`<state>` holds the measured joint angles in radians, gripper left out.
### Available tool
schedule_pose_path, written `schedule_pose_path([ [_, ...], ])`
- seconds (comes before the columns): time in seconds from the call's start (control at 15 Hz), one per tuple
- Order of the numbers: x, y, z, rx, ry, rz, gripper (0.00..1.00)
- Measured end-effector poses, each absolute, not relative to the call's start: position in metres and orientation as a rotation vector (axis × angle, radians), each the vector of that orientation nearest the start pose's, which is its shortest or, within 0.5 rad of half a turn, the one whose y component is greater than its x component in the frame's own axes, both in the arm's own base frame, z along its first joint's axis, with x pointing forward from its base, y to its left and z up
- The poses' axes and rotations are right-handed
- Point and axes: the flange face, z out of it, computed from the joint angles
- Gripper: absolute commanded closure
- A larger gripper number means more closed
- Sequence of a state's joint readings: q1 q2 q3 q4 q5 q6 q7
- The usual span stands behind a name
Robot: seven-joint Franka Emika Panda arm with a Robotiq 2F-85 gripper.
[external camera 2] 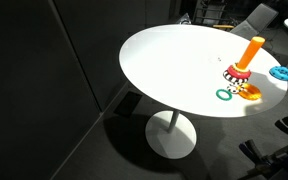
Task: Put the black and white ring on the stack
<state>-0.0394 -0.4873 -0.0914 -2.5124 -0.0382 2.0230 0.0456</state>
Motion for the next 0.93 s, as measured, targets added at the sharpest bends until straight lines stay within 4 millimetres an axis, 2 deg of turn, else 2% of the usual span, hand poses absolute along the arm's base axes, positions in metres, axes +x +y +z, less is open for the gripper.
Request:
schedule_pose_path([
  [0.33, 0.401, -0.045, 0.430, -3.140, 0.200, 0.036, 0.00],
  [0.93, 0.428, -0.023, 0.367, -3.163, 0.114, 0.109, 0.00],
])
